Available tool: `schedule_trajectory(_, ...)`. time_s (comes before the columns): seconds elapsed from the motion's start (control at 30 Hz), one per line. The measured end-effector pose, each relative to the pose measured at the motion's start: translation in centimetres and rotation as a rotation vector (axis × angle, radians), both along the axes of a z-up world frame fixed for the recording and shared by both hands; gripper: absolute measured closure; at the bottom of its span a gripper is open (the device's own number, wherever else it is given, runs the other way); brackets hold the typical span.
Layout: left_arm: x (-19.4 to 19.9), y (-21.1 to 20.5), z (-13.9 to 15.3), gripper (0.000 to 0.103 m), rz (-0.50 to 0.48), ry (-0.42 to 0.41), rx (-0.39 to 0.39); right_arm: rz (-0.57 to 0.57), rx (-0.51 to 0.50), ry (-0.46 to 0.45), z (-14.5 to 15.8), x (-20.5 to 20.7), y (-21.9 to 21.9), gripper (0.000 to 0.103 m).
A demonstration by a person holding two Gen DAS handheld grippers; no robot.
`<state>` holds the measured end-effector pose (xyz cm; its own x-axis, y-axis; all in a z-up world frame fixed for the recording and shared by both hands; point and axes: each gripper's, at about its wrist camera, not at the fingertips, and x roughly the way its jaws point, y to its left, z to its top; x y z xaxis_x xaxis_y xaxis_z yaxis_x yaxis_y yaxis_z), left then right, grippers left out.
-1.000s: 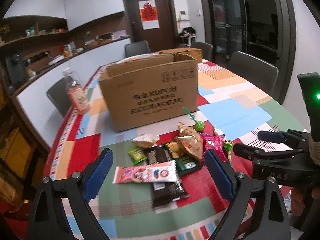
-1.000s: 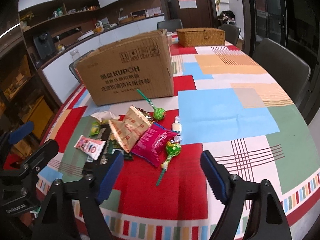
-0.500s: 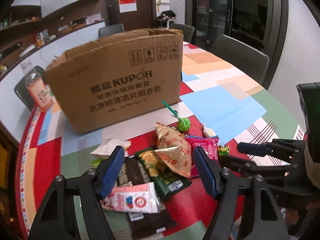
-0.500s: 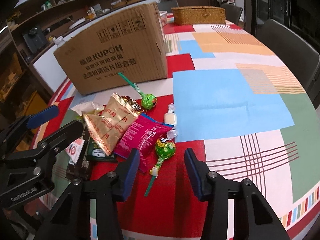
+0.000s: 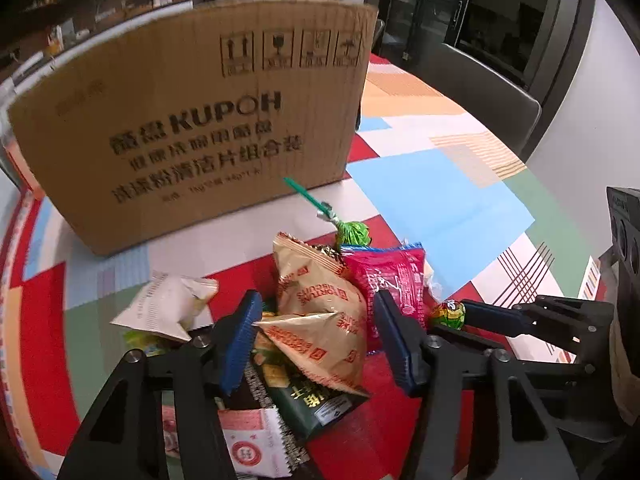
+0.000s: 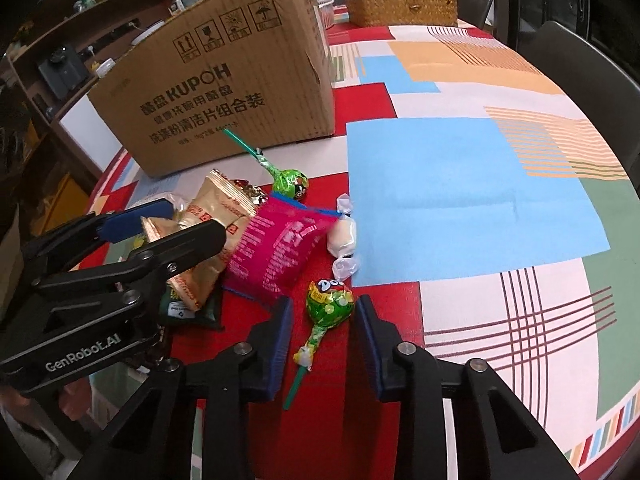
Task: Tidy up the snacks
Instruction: 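Grasp the gold biscuit bag with the left tool while the right tool grasps the green lollipop, then carry both snacks over the cardboard box and open both tools to drop them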
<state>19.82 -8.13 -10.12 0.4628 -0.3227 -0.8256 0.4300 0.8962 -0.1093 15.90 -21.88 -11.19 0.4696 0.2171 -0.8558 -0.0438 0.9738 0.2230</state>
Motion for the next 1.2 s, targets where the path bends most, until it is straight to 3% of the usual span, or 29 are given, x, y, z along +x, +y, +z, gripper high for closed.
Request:
schedule_trajectory(0.27, 0.4, 0.2, -0.5, 0.063, 0.006, 0.024, -0.018, 0.002, -0.011, -0.002, -0.1, 0.5, -0.1, 0.076)
schedule_trajectory(0.47, -0.4, 0.4, 0.3, 0.066, 0.016, 0.010, -0.019, -0.001, -0.005, -0.013, 0.3, 0.2, -0.2, 0.077)
schedule_trajectory(0.87, -3.5, 1.9, 4.6, 0.066, 0.041, -0.102, -0.028, 0.004, -0.016, -0.128, 4.4, -1.1, -0.1, 0.077)
schedule_trajectory(1.2, -5.1, 4.3, 10.0, 0.066, 0.080, -0.255, -0.050, 0.052, -0.022, -0.253, 8.9, -1.0, 1.0, 0.076)
